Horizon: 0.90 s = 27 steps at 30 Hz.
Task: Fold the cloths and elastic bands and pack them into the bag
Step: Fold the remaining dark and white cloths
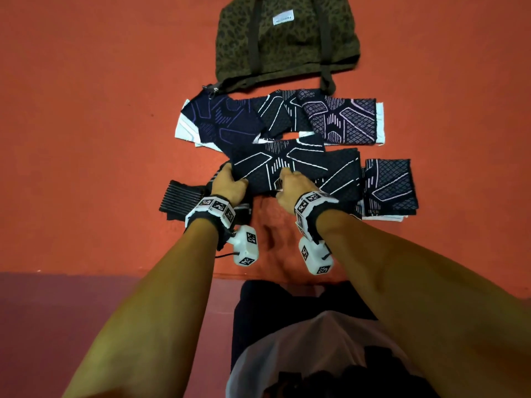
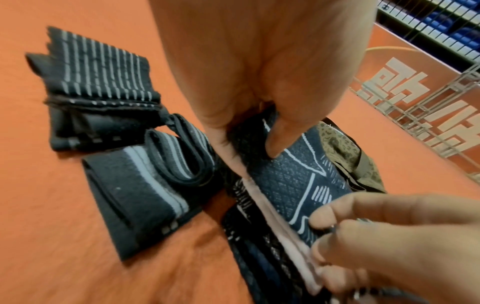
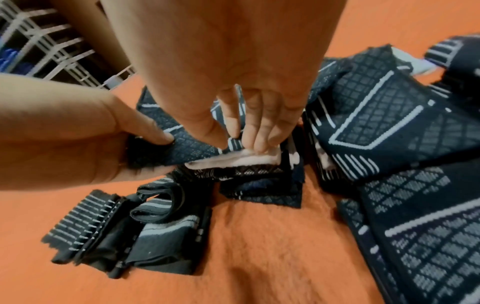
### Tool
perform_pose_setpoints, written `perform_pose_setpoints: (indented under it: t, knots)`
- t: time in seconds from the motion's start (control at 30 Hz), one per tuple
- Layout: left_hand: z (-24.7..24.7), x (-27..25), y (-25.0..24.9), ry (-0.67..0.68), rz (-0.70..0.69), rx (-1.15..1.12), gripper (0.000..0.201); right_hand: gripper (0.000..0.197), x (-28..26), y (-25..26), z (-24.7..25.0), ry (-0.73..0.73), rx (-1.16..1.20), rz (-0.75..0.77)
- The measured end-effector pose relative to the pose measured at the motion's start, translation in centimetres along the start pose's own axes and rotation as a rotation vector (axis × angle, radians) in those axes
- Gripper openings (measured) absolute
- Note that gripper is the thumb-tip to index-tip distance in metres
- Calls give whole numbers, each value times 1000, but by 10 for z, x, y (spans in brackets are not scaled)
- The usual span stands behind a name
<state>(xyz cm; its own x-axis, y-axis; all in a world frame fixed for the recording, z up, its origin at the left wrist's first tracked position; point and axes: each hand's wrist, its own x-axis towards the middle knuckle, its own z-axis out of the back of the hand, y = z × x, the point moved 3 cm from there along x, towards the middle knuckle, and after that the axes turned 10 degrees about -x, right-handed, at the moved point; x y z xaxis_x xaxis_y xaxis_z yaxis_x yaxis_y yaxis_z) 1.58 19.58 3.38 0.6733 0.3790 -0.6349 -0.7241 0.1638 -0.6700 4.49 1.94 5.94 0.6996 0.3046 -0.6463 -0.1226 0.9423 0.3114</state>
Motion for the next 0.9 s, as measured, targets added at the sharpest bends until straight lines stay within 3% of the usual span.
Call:
perform_pose_setpoints:
  t: [0.17, 0.37, 0.53, 0.73, 0.9]
  knots:
    - [19, 1, -4, 24, -10, 81, 41, 43, -3, 11, 8, -82, 85, -58]
    - [35, 6, 9, 47, 22, -36, 38, 59, 7, 37, 9, 19, 204, -14]
    - [24, -1, -12, 171, -46, -217, 8, 62, 15, 37, 5, 30, 225, -38]
    - [-14, 0, -36, 230, -94, -153, 50, 45, 22, 11, 16, -110, 265, -159]
    - [-46, 1, -47, 269, -110, -53, 34, 33, 22, -14, 23, -188, 328, -205]
